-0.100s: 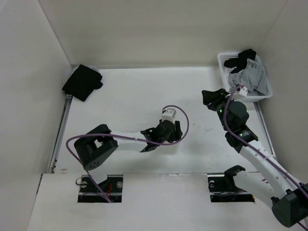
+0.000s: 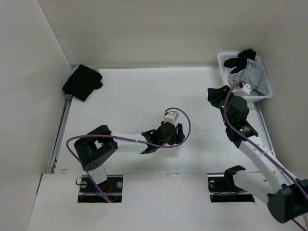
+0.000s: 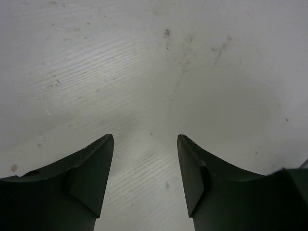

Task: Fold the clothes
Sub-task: Grab the tank top from the pile

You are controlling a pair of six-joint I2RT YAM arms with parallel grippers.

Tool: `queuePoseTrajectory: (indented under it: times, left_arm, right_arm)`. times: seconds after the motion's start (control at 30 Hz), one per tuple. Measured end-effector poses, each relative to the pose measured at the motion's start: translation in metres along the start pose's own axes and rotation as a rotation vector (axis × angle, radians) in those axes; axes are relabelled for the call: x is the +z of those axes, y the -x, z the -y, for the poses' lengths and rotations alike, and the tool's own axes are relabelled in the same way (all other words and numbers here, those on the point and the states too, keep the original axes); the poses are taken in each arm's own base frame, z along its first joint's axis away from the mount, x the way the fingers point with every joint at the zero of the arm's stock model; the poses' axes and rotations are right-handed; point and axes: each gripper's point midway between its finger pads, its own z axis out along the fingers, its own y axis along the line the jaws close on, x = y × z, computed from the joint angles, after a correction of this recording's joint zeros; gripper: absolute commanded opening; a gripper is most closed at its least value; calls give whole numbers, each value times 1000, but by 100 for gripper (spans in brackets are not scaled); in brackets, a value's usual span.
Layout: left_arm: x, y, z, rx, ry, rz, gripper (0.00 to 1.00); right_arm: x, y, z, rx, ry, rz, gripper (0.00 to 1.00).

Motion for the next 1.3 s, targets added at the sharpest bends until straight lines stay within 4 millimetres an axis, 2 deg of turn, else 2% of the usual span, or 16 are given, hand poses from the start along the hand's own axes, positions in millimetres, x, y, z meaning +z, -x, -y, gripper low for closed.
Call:
queuePoseTrajectory:
  times: [0.1, 0.13, 0.2, 0.27, 0.37, 0.43, 0.5, 0.6, 0.73, 0.83, 0.97, 1.13, 1.17, 1.2, 1.23, 1.3]
  left_arm:
    - [-5, -7, 5, 10, -32, -17, 53]
    - [-7, -8, 4, 10, -35, -17, 53]
    - [-11, -9, 1, 7, -48, -10, 51]
    - [-17, -10, 1, 2, -70, 1, 45]
    - [-24, -10, 3, -4, -109, 19, 36]
    - [-26, -8, 5, -8, -135, 33, 35]
    - [-27, -5, 6, -15, -151, 40, 35]
    - [-26, 1, 3, -32, -162, 55, 39]
    - [-23, 11, -4, -55, -160, 74, 42]
    - [-21, 16, -8, -74, -160, 79, 43]
    - [-17, 18, -13, -94, -159, 77, 43]
    - [-11, 4, -13, -107, -173, 36, 43]
    - [-9, 1, -15, -111, -172, 24, 43]
    - [-8, -4, -15, -114, -172, 11, 43]
    - [-6, -8, -17, -115, -170, -1, 43]
    - [-5, -14, -18, -120, -170, -20, 43]
  right_arm:
    - [13, 2, 34, -30, -118, -1, 6]
    - [16, 2, 50, -42, -173, -10, 2]
    - [21, 3, 71, -52, -244, -24, 0]
    - [28, 14, 92, -54, -324, -14, 0]
    - [43, 41, 120, -49, -432, 31, 4]
    - [56, 62, 145, -46, -515, 68, 5]
    - [73, 80, 173, -41, -592, 94, 10]
    - [98, 94, 222, -49, -702, 100, 32]
    - [122, 92, 275, -80, -798, 48, 49]
    - [144, 88, 303, -101, -821, -2, 54]
    - [172, 83, 321, -116, -802, -49, 56]
    - [196, 70, 339, -130, -781, -99, 54]
    - [200, 68, 342, -129, -776, -108, 53]
    - [203, 64, 345, -128, -773, -115, 44]
    - [206, 60, 349, -127, -770, -125, 26]
    - [208, 55, 354, -120, -771, -139, 2]
